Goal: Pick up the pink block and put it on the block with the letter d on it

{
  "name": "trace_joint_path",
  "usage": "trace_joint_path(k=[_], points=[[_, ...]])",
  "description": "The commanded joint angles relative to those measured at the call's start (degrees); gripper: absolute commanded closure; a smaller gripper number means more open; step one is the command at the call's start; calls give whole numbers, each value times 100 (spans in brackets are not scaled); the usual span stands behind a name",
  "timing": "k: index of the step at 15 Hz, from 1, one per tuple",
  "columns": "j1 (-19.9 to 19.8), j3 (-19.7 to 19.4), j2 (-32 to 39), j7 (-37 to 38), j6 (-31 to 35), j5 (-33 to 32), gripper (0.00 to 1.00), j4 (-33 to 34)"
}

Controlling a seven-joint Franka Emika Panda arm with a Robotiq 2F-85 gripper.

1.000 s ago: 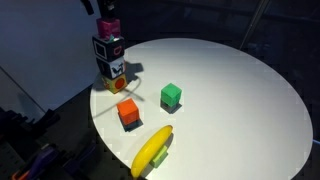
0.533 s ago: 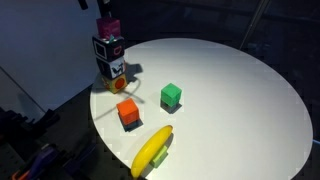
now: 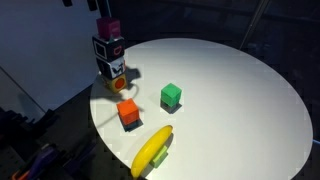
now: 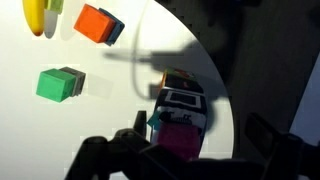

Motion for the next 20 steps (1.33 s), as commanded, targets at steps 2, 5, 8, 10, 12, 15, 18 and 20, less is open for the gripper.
trace_joint_path(k=[2,5,8,10,12,15,18,20], points=[[-36,-5,-565,191,-246,-121,0,-319],[-36,33,-788,476,-255,-84,0,-472],[-38,70,-978,758,-262,-65,0,-573],[-40,96,-1101,909,-252,-62,0,-609],[-34,116,-1232,1022,-287,-39,0,-589],[-20,141,-1412,1099,-303,-13,0,-567],[26,125,-1594,1018,-392,75,0,-540],[44,113,-1710,978,-490,83,0,-542]])
